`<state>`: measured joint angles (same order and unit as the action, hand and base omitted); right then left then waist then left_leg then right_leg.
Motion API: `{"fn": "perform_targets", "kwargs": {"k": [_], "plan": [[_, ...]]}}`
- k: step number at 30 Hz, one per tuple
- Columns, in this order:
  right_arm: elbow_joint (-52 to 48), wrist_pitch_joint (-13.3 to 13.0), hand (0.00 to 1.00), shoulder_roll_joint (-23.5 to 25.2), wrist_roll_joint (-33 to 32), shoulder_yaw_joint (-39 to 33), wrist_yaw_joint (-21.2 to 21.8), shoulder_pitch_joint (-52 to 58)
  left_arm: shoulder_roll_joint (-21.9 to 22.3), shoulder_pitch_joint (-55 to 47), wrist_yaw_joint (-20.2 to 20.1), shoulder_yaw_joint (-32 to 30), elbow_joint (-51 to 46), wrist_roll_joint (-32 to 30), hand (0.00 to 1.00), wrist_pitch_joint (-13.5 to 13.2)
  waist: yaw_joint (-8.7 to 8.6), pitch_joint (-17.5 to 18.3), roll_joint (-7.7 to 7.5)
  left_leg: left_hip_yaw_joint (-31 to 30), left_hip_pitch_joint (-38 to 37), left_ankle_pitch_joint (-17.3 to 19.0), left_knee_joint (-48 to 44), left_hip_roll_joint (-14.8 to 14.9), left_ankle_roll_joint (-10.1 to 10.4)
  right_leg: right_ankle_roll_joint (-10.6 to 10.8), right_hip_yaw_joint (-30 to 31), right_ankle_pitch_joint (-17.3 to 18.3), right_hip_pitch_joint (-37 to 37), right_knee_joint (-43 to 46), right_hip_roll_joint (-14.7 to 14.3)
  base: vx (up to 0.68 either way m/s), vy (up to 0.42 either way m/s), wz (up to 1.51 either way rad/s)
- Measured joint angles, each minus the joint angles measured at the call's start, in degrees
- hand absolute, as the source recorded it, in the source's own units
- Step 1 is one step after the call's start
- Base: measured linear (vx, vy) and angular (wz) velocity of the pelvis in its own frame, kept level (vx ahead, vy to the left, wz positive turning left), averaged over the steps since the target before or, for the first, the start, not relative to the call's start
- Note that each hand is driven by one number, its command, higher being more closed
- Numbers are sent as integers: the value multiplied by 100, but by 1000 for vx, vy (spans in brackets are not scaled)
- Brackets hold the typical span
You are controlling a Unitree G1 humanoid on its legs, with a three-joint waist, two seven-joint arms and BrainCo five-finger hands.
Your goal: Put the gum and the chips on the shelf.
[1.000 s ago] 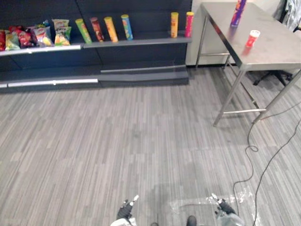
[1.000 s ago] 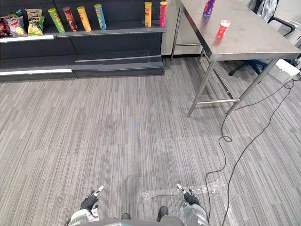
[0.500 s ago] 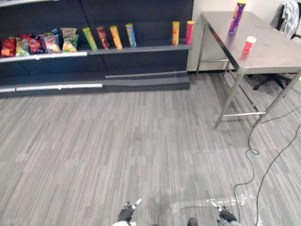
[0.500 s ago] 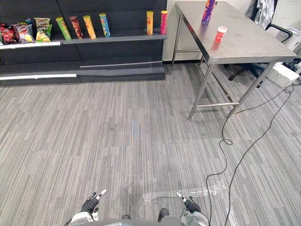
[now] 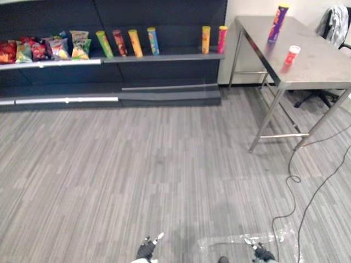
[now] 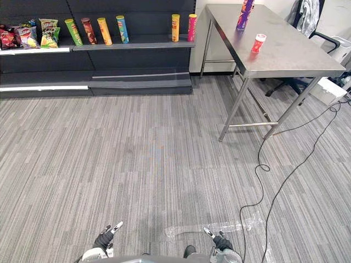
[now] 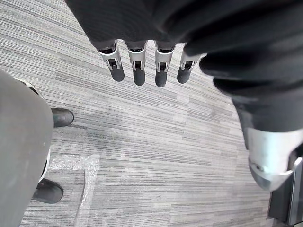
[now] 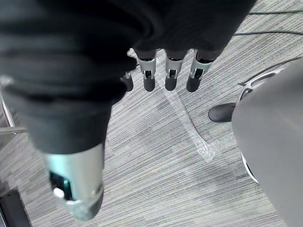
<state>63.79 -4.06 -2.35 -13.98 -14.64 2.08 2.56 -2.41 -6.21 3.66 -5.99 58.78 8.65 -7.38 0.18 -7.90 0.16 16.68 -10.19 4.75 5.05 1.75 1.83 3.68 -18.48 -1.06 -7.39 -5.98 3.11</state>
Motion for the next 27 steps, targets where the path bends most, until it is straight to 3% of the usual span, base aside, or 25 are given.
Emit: {"fn": "perform_targets", "kwargs": {"k": [20,24,27], "plan": [[0,3,0,29,66,57,8,17,-11,0,15,-20,9,24,0,-19,6,-19,-95,27,-94,36,-24,2,43,0,25,1,-88,-6,4,-25,-10,0],[-1,-5,0,17,50,227,3,-17,-50,28,46,-124,-37,216,0,-81,19,-117,-154,54,458,611,-1281,172,23,0,66,0,-77,37,38,-35,-9,-5],[-2,-3,0,-54,50,225,14,-35,-5,34,53,-120,-58,268,0,-111,62,-189,-32,165,612,921,-1821,319,-62,2,159,3,-60,158,2,-44,29,-14]]}}
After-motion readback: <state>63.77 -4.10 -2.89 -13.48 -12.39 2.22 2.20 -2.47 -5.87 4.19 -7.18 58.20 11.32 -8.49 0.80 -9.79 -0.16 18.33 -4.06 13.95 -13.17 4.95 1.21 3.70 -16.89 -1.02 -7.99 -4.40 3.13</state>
